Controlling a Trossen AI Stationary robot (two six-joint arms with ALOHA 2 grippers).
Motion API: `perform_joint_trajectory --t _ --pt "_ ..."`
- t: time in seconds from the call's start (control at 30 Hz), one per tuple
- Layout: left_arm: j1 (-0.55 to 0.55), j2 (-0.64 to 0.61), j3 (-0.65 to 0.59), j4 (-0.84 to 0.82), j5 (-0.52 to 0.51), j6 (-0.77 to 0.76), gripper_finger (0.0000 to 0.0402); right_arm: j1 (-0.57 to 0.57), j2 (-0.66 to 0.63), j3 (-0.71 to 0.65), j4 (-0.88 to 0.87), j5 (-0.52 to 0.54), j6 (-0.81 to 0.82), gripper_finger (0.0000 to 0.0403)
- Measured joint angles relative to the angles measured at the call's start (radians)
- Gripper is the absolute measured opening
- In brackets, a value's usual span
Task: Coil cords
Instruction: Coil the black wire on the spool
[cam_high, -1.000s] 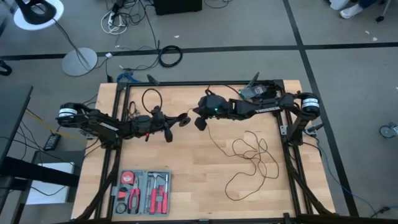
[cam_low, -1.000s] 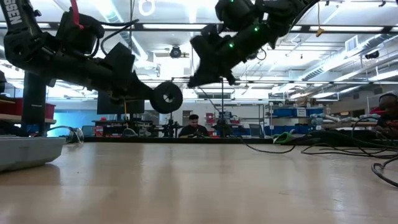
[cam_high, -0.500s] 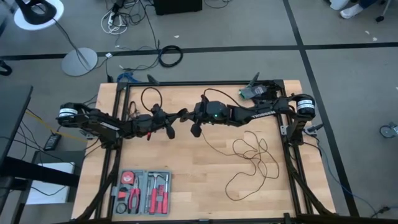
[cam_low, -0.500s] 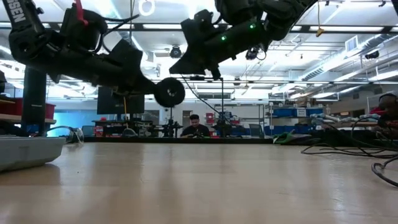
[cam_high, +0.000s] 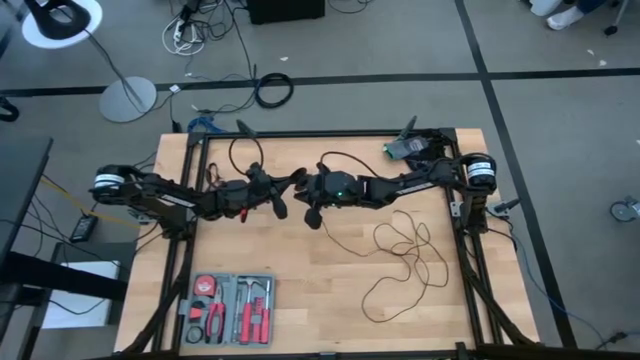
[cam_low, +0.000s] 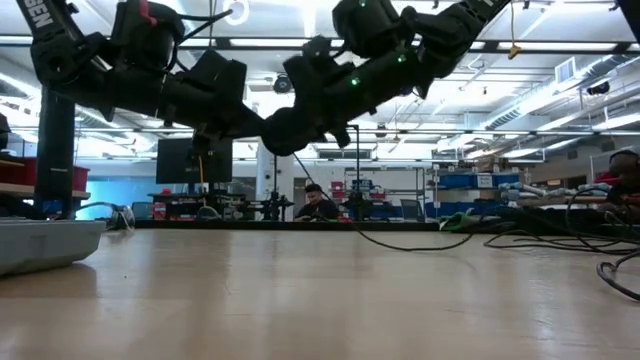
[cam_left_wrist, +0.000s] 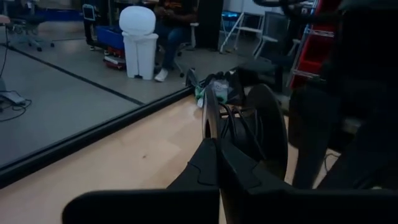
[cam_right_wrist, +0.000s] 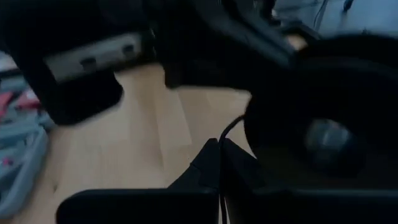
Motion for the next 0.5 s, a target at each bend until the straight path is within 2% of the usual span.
perform_joint_trajectory --t 0.2,0.27,0.37,0.5 --pt "0.0 0.0 -0.004 0.06 0.0 0.001 0.0 0.0 -0.001 -0.018 -0.114 0.056 0.065 0.0024" --pt "-0.001 0.0 -0.039 0.134 -0.003 0.003 0.0 0.004 0.0 -0.053 -0.108 0.058 0.078 0.0032" --pt "-0.001 0.0 -0.099 0.233 -0.003 -0.001 0.0 0.02 -0.001 -0.135 0.039 0.058 0.077 0.0041" --pt "-0.002 0.0 -0.123 0.242 0.024 -0.028 0.0 0.036 0.0 -0.306 0.333 0.043 0.09 0.0045"
